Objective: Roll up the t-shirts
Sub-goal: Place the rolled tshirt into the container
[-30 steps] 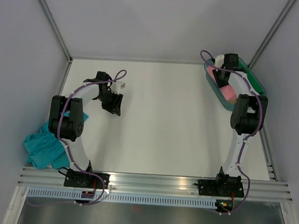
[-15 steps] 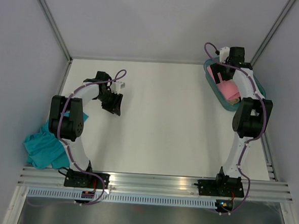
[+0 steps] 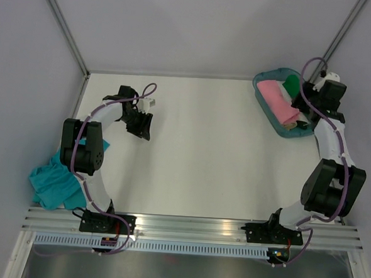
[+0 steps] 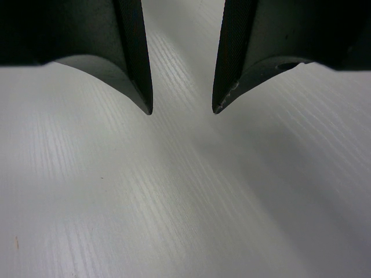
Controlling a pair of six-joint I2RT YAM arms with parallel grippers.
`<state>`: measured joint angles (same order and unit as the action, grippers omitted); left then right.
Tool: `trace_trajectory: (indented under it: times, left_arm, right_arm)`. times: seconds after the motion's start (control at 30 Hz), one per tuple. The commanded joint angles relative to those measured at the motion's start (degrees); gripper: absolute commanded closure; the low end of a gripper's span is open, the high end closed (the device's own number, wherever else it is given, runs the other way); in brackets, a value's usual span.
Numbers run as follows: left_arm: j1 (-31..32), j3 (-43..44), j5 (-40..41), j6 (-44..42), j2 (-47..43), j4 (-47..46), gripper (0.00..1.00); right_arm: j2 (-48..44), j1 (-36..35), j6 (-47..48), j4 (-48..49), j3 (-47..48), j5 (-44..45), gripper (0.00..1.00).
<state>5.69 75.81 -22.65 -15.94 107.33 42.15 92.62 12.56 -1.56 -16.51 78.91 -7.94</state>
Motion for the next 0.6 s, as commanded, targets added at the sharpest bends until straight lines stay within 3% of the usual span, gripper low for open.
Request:
trace_trajectory:
  times: [0.0, 0.07, 0.23, 0.37, 0.57]
  left_arm:
    - [-0.33, 1.27, -1.51, -0.93, 0.34, 0.56, 0.49]
    - [-0.33, 1.27, -1.51, -0.93, 0.25, 0.56, 0.49]
    - [-0.33, 0.74, -1.17, -0.93, -0.10, 0.48, 0.50]
    - [-0.33, 0.57, -1.08, -0.93, -0.10, 0.48, 0.50]
    - [-0.33, 0.65, -0.90, -0.75, -0.19, 0.48, 0.50]
  right_arm:
    - [-3.85, 7.02, -23.20, 15.97, -10.25, -5.76, 0.43]
    - [-2.98, 8.70, -27.85, 20.18, -13.25, -7.77, 0.49]
    - [0.28, 10.47, -30.42, 23.97, -14.05, -12.62, 0.40]
    - [3.34, 10.91, -33.06, 27.93, -14.67, -13.23, 0.40]
    - [6.53, 10.91, -34.82, 23.72, -14.40, -10.78, 0.42]
